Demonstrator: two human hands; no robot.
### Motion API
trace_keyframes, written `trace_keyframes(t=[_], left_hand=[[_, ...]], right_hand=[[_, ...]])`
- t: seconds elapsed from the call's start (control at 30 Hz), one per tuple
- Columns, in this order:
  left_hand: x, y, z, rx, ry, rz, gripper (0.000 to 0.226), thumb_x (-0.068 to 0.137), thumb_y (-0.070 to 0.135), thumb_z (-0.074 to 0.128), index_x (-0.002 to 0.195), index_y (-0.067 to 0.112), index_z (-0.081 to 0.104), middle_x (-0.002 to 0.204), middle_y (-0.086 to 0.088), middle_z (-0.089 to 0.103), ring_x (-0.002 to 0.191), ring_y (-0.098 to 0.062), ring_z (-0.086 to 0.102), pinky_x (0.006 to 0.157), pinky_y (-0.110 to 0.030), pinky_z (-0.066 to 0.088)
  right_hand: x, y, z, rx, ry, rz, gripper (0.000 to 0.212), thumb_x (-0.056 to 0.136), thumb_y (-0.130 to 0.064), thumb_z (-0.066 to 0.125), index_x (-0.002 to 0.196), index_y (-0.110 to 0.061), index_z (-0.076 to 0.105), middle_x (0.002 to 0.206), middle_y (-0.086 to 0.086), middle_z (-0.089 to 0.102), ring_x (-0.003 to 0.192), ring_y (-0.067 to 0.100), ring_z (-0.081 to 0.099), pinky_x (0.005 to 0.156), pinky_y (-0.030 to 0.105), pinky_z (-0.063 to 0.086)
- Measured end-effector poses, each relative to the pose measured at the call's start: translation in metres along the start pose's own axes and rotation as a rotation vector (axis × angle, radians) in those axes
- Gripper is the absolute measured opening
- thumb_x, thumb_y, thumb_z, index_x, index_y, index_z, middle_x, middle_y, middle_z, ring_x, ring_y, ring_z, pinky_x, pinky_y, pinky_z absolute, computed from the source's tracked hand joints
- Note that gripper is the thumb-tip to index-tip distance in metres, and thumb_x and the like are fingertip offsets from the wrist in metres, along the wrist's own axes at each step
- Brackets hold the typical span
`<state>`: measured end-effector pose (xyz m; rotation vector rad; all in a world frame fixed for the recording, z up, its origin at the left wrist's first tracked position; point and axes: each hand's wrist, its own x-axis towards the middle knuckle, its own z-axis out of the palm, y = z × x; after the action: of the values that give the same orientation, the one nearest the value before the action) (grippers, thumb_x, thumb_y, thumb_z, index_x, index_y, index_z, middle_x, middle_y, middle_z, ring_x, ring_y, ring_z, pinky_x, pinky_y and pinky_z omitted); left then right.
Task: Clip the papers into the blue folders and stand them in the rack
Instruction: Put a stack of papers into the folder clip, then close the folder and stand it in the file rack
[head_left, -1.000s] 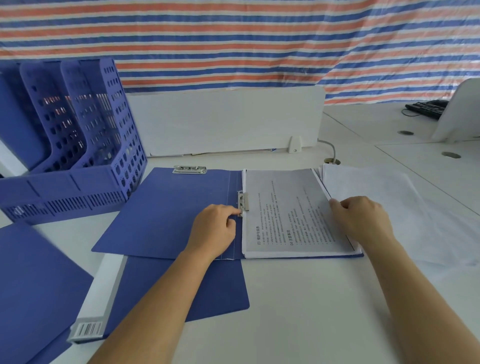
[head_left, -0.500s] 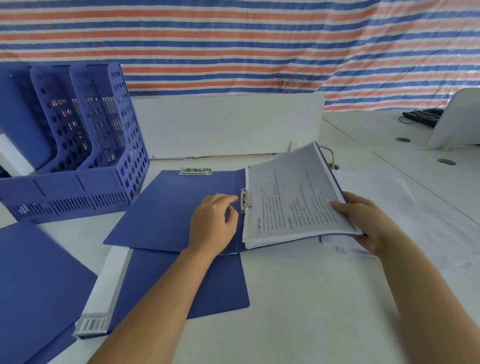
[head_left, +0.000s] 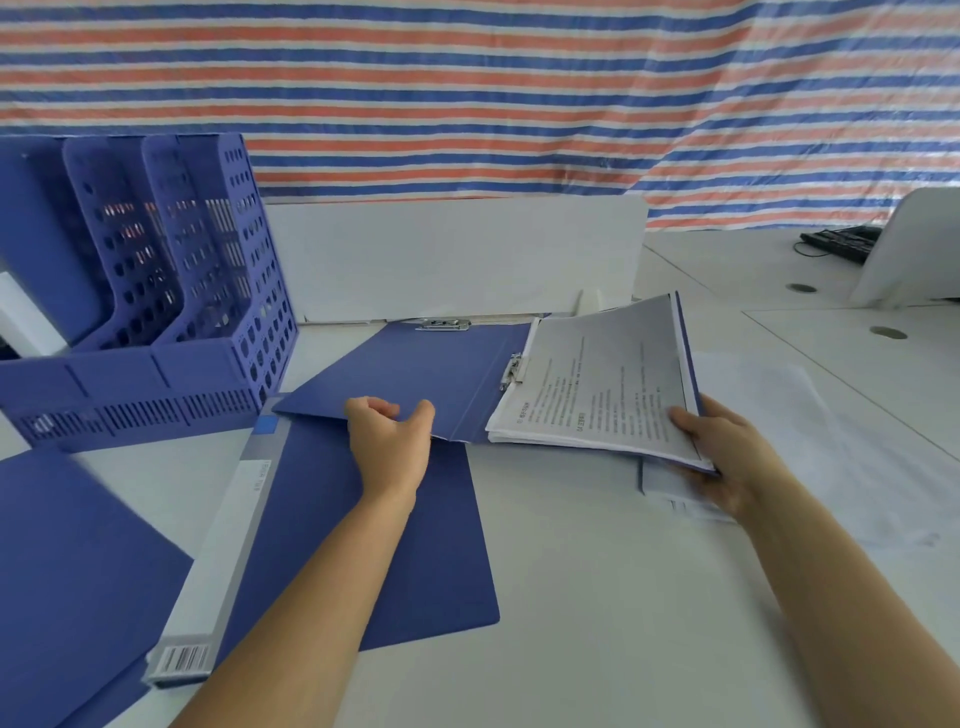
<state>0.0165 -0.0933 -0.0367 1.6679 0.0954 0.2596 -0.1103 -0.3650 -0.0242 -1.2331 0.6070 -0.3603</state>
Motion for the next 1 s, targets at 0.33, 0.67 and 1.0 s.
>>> trace_keyframes(t=[0.33, 0.67, 1.0], left_hand=[[-0.027, 0.026, 0.0, -0.157, -0.112, 0.816, 0.071, 0.094, -0.005, 0.045, 0.149, 0.004, 0.002, 0.156, -0.025, 0.011, 0.134, -0.002, 0.04, 0.1, -0.026, 0.046], [-0.021, 0.011, 0.008, 0.147, -0.531, 0.147, 0.038, 0.1, 0.046, 0.036, 0.132, 0.031, 0.051, 0.136, 0.017, 0.05, 0.127, -0.004, 0.042, 0.101, -0.019, 0.034], [-0.001, 0.023, -0.003, -0.309, -0.489, -0.264, 0.009, 0.095, 0.036, 0.055, 0.094, 0.027, 0.055, 0.097, 0.011, 0.054, 0.095, -0.011, 0.058, 0.081, -0.034, 0.052]], right_hand=[[0.0, 0.009, 0.01, -0.212, -0.152, 0.042, 0.024, 0.101, -0.014, 0.051, 0.122, -0.018, 0.062, 0.104, 0.01, 0.075, 0.083, 0.025, 0.073, 0.056, 0.033, 0.058], [-0.006, 0.001, 0.015, -0.165, -0.166, 0.197, 0.063, 0.092, -0.063, 0.046, 0.113, -0.007, 0.067, 0.106, 0.009, 0.074, 0.092, 0.029, 0.072, 0.08, 0.039, 0.057], [-0.03, -0.012, 0.018, -0.13, -0.329, -0.146, 0.036, 0.101, -0.017, 0.05, 0.131, -0.036, 0.056, 0.123, -0.005, 0.069, 0.108, 0.022, 0.069, 0.088, 0.044, 0.055]])
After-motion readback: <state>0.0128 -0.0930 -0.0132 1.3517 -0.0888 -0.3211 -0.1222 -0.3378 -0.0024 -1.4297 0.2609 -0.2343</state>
